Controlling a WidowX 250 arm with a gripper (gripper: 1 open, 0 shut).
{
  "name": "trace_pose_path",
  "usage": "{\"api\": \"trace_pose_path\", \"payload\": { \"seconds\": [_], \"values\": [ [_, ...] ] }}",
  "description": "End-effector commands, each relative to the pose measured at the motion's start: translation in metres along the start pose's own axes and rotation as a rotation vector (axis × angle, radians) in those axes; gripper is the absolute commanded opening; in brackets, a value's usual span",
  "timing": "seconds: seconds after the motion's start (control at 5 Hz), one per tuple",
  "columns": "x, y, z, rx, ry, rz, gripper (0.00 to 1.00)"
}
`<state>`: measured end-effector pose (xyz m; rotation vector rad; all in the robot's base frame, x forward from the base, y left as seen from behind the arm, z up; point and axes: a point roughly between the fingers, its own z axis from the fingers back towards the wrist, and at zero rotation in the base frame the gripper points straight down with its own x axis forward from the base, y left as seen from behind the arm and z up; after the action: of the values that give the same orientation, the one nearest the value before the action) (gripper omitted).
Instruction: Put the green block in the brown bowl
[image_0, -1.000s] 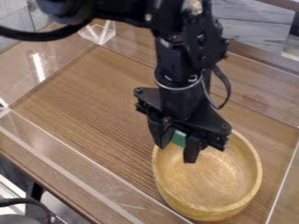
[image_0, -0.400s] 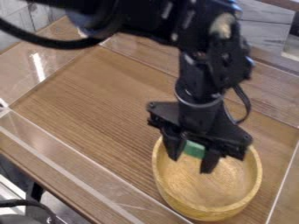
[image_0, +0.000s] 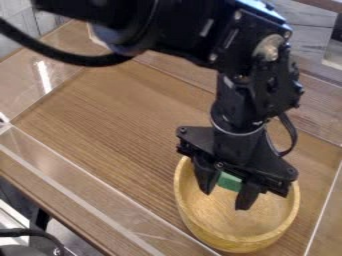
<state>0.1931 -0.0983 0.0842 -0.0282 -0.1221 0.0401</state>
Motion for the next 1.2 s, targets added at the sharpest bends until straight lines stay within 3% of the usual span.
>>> {"api": "trace_pose_path", "payload": {
  "seconds": [0.0, 0.2, 0.6, 1.0],
  "values": [
    [0.004, -0.010, -0.002, -0.010, -0.008, 0.017, 0.00],
    [0.007, -0.017, -0.012, -0.014, -0.004, 0.041, 0.00],
    [0.012, -0.002, -0.021, -0.017, -0.003, 0.066, 0.00],
    [0.017, -0.011, -0.038, -0.015, 0.001, 0.089, 0.00]
  ]
}}
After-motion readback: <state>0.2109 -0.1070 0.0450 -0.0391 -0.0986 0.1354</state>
